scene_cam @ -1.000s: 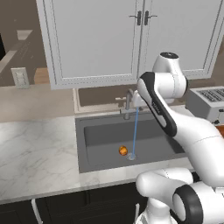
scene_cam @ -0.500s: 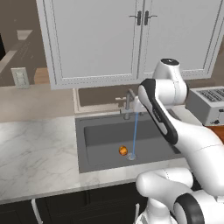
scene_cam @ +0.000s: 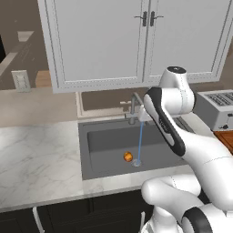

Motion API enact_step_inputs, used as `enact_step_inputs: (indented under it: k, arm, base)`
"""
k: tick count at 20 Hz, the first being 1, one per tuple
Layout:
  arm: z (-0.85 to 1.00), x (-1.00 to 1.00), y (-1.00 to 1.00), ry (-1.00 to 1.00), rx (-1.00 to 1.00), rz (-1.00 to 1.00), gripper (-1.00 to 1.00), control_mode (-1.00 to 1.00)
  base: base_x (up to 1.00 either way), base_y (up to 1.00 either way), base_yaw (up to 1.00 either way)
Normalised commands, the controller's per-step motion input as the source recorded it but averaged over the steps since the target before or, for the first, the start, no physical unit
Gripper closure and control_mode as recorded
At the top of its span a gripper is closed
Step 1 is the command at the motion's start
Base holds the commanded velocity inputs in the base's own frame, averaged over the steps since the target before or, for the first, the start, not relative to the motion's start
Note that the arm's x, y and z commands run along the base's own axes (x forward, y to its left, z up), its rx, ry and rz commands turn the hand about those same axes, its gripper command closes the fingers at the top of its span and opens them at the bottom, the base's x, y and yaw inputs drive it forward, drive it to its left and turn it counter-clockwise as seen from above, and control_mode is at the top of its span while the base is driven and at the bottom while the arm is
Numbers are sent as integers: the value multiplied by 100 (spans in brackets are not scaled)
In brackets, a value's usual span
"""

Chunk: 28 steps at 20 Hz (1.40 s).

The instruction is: Pick the peach from the sink and place it on the cutting board to airdry. Then turn off the sink faucet.

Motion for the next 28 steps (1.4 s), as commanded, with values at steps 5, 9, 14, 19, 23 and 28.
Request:
enact_step_inputs:
  k: [5, 9, 14, 19, 23, 28]
  arm:
    - [-16, 0, 1, 4, 0, -1, -100, -100]
    - [-12, 0, 2, 1, 0, 0, -100, -100]
    - [-17, 0, 9, -3, 0, 0, -100, -100]
    - [-23, 0, 1, -1, 0, 0, -100, -100]
    - [-30, 0, 3, 0, 0, 0, -100, -100]
    - [-26, 0, 0, 0, 0, 0, -100, -100]
  base:
    - [0, 0, 0]
    - [0, 0, 0]
    - [0, 0, 0]
    - [0, 0, 0]
    - [0, 0, 0]
    - [0, 0, 0]
